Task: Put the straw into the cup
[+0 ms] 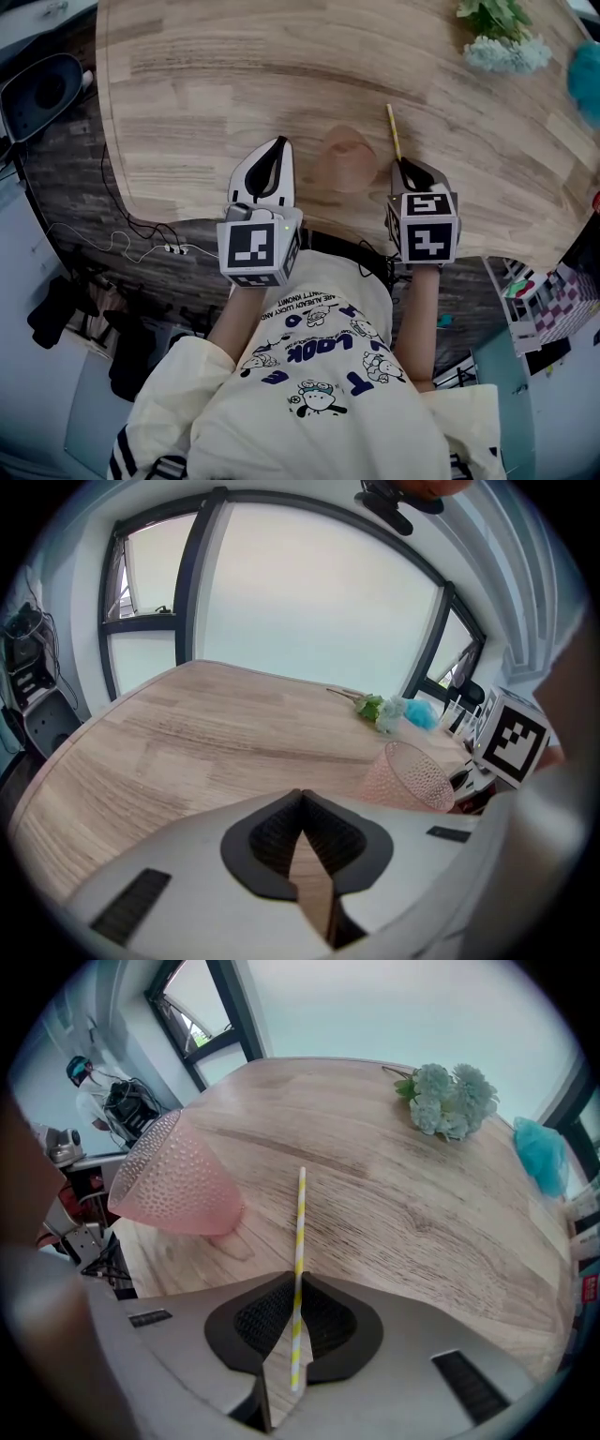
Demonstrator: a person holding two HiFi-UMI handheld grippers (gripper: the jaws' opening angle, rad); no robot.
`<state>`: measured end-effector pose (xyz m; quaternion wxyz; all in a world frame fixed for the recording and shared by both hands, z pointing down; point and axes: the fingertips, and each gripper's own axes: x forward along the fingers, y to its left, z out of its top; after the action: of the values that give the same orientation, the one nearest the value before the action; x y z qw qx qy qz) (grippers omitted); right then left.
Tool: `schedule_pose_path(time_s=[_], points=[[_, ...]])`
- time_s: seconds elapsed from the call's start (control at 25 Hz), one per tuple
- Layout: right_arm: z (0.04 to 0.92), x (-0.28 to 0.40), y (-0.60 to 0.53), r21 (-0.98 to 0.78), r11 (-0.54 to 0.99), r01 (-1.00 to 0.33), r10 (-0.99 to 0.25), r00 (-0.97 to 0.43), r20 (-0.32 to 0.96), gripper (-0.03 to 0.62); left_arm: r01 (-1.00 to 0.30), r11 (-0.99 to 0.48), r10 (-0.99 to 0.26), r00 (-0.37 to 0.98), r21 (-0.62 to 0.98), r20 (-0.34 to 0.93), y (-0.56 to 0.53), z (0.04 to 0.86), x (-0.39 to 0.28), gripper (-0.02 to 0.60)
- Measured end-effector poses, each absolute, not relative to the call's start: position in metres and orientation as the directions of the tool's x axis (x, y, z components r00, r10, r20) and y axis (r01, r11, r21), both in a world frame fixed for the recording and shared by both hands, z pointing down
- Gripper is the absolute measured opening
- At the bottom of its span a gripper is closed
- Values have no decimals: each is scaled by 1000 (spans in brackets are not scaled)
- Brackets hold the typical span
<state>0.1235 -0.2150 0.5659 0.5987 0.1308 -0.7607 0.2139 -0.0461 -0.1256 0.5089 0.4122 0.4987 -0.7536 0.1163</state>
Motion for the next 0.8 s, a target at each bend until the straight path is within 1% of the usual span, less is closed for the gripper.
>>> schedule_pose_path(time_s=[0.2, 0.48, 0.8], points=[[556, 119, -218, -198, 839, -507, 35, -312, 949, 20, -853, 467, -673, -174, 231, 719, -126, 502, -50, 32], [534, 111, -226, -190, 802, -566, -49, -380, 924, 20, -862, 448, -703, -177, 236, 689, -124, 490, -55, 32], [495, 103, -237, -196, 726, -659, -209, -483, 850, 20, -886, 400, -754, -172, 234, 634, -126, 467, -63, 32]])
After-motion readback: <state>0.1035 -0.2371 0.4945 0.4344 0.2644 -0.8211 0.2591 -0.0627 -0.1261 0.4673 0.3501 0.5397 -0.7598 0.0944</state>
